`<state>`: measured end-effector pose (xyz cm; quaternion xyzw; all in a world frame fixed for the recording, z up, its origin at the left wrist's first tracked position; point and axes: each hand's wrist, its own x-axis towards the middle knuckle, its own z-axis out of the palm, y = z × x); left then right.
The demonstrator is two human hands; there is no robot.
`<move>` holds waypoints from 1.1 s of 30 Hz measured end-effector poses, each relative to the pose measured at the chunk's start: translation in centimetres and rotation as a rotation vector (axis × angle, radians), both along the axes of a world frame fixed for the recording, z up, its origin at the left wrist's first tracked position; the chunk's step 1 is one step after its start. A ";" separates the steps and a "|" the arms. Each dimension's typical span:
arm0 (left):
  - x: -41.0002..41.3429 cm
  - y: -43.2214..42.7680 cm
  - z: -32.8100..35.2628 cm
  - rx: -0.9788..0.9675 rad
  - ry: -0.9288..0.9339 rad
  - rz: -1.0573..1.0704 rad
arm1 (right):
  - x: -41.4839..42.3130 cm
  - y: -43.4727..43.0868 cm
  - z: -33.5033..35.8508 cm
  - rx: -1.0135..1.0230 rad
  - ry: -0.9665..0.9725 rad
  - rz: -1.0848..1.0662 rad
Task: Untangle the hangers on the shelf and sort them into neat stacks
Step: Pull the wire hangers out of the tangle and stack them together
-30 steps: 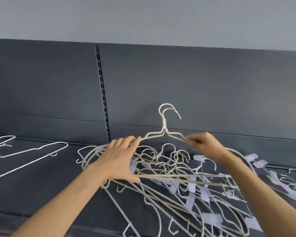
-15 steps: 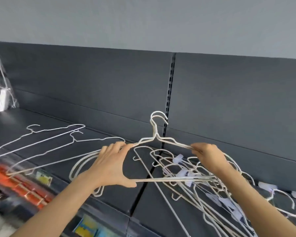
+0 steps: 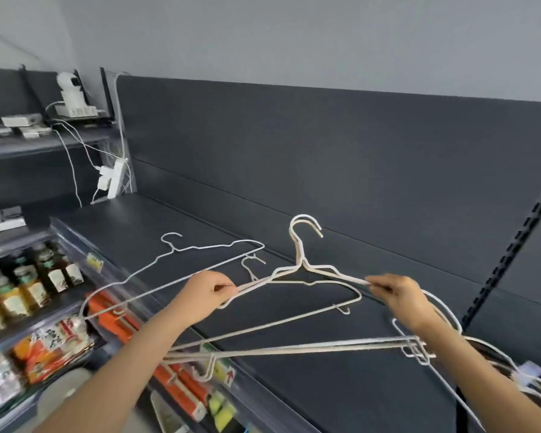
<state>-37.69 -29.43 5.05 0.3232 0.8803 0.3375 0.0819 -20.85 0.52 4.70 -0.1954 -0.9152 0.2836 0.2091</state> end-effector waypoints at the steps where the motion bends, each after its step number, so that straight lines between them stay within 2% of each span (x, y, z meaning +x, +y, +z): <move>1: -0.9 -0.6 -0.4 0.012 -0.027 -0.004 | -1.1 -0.5 -0.3 -0.024 -0.012 0.009; 5: -3.8 -2.0 -2.2 0.024 -0.085 0.028 | -4.4 -1.6 -1.2 -0.030 -0.026 0.048; 9: -6.0 -2.2 -3.5 -0.045 -0.077 0.090 | -6.3 -1.2 -1.5 0.104 0.005 0.095; 15: -8.9 -1.5 -5.3 -0.053 -0.193 0.163 | -8.4 0.4 -2.2 -0.008 -0.071 0.204; 21: -10.1 -0.8 -4.5 -0.041 -0.356 0.071 | -9.9 1.5 -0.6 0.144 0.071 0.352; 24: -10.2 0.3 -3.7 -0.042 -0.373 0.027 | -11.0 0.6 -0.2 0.082 0.095 0.390; 27: -10.7 0.3 -3.0 -0.025 -0.405 0.054 | -11.4 0.6 -0.3 0.062 0.143 0.390; 33: -11.5 -1.2 -3.4 0.035 -0.493 0.141 | -10.3 3.3 0.1 0.067 0.155 0.240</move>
